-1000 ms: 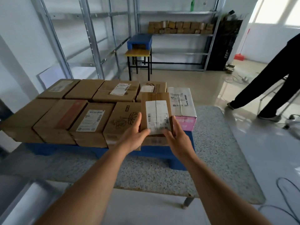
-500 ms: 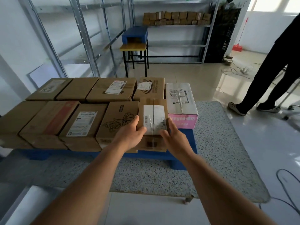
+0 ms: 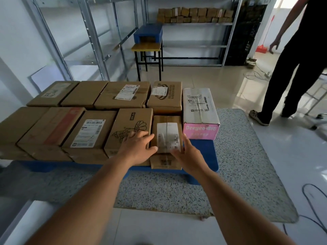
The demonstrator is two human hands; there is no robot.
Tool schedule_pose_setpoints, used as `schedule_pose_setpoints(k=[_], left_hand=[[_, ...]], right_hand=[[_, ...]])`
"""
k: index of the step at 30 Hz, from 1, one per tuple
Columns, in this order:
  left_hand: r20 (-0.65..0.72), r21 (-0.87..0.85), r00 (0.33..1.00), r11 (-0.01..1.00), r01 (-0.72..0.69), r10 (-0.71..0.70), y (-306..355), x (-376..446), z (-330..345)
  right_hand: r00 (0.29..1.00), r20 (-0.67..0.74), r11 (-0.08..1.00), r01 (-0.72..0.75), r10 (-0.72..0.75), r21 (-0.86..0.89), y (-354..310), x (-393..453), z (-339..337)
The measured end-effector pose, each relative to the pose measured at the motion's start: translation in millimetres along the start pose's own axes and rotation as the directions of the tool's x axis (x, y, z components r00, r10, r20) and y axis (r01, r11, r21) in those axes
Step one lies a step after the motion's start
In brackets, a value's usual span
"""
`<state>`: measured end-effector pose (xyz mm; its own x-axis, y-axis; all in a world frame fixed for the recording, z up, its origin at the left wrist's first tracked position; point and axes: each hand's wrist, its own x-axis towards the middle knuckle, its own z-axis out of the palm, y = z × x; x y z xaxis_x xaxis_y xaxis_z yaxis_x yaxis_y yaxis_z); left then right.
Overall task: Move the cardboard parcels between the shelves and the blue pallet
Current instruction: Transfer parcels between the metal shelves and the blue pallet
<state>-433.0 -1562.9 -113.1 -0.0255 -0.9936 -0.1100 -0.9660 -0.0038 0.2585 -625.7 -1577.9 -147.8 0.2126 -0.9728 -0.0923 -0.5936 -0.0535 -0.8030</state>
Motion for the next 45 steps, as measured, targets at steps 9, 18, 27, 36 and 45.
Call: schedule_pose_setpoints(k=[9,18,27,36,45], left_hand=[[-0.163,0.231,0.983,0.972,-0.047,0.086,-21.0,-0.2,19.3],[-0.288,0.232,0.951,0.972,-0.045,0.112,-19.7,1.9,27.9],[-0.169,0.152,0.985,0.988,0.003,0.023,-11.9,-13.4,18.9],[-0.403,-0.059,0.903,0.989,0.138,-0.150,4.3,-91.3,14.6],[-0.466,-0.172,0.771,0.899,0.403,-0.435,-13.4,-185.1,26.2]], right_hand=[[0.999,0.053,0.985,0.010,-0.001,-0.173,5.5,8.9,3.0],[0.998,0.064,0.973,0.017,-0.002,-0.229,4.7,12.8,2.7],[0.989,0.139,0.962,-0.002,0.042,-0.273,-4.8,4.7,-6.5],[0.918,-0.045,0.832,0.335,-0.394,-0.442,-41.2,-46.0,8.2],[0.810,0.044,0.730,0.550,-0.585,-0.405,-72.9,-94.0,60.8]])
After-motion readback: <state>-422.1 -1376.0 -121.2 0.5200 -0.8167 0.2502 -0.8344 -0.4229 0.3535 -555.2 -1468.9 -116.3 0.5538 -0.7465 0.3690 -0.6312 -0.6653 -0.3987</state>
